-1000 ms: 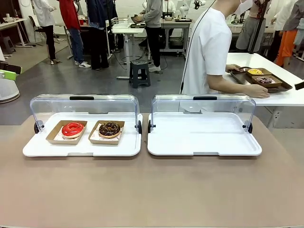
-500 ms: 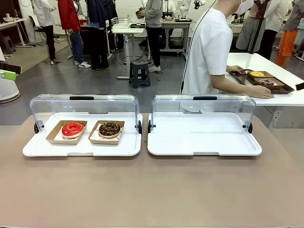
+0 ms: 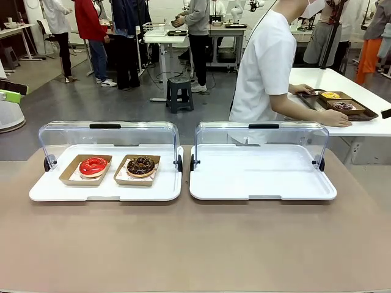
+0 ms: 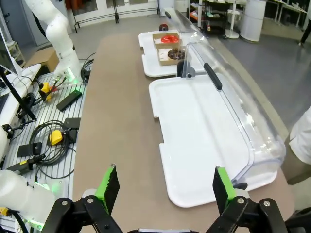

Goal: Provide the desired donut to the person.
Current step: Place the picked Paper togo box onto the Handle tray extended by the person.

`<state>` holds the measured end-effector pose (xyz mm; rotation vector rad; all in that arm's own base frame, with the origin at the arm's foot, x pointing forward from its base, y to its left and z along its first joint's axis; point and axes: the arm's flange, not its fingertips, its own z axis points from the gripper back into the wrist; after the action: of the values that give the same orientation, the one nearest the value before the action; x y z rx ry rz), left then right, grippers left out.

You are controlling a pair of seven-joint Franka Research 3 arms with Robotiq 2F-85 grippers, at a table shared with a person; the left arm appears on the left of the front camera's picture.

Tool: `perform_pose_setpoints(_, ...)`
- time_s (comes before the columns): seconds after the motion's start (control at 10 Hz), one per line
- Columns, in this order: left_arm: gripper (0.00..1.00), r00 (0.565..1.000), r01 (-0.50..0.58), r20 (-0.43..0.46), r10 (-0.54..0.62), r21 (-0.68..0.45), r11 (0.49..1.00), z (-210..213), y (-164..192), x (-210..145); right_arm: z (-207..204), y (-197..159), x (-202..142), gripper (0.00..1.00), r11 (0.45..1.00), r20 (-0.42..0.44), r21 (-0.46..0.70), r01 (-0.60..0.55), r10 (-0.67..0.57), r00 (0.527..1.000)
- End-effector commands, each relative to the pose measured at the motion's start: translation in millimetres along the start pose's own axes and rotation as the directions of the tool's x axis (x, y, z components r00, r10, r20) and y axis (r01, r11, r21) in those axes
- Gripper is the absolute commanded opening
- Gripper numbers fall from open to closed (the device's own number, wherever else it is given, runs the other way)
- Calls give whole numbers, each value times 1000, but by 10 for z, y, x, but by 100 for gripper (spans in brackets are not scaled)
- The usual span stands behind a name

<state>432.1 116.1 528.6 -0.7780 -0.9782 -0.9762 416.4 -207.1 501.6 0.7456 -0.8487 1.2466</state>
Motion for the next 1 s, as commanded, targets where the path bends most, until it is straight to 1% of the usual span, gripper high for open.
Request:
perform_pose_setpoints(0.0,100,1000,2,10,-2,0,1000,4,-15,8,-30,7,-24,100,1000,-13,-5,-2,2,1000)
perform_pose_setpoints(0.9,100,1000,2,10,-2,0,1000,4,-15,8,-30,7,-24,100,1000,-13,-5,-2,2,1000)
